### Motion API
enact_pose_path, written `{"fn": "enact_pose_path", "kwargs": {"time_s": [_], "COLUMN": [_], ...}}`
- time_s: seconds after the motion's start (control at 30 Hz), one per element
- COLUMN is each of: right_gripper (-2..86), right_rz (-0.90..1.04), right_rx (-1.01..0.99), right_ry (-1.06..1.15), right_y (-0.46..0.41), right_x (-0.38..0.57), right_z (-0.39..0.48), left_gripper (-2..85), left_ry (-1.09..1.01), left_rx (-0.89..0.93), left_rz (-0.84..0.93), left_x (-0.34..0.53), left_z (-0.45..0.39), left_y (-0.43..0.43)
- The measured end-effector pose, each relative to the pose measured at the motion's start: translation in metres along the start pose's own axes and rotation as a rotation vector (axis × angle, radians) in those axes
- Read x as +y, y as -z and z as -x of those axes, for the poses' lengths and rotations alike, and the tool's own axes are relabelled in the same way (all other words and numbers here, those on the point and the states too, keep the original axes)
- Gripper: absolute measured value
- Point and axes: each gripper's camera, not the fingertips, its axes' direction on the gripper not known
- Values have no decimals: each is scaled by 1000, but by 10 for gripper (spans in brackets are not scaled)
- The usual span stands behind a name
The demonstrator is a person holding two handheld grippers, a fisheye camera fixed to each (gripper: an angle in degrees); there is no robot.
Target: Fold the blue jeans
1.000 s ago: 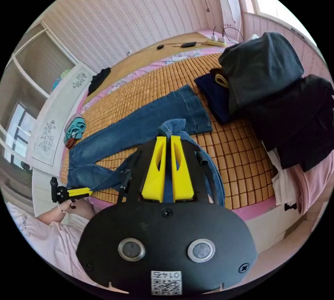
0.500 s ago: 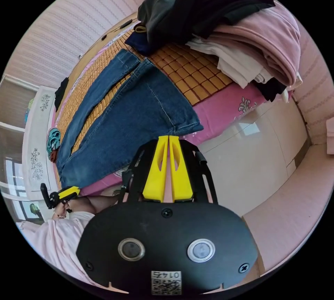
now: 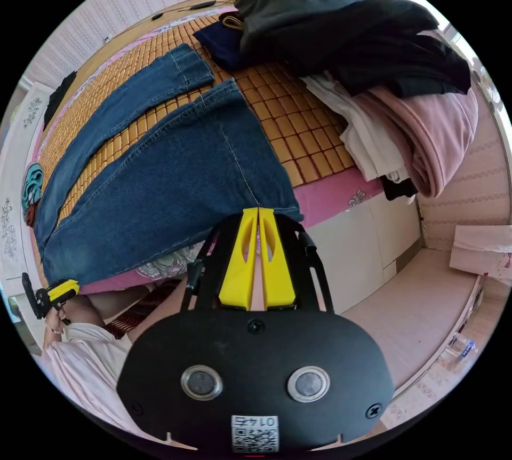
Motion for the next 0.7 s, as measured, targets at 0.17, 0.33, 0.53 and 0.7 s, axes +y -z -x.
{"fn": "enact_pose_path", "kwargs": {"time_s": [0.17,0.33,0.53,0.7], "right_gripper": [-3,-3,-7,-9], "right_rz": [-56,-128,-110,-82], "right_rx": [26,-25,-56,-3], "right_ry": [-64,-5,208,269], "right_y": [14,33,24,5], "right_x": [17,0,-46,-94], "right_z": [-22,-8,64,113], "left_gripper": [9,26,68,97], "left_ry": [102,429,1084,1473], "left_rx": [124,69,-90,-8], "left_rz": [-142,-396,-625,-725], "left_x": [42,142,324,430], "left_z": [34,104,202,252], "left_y": [42,120,179,177]}}
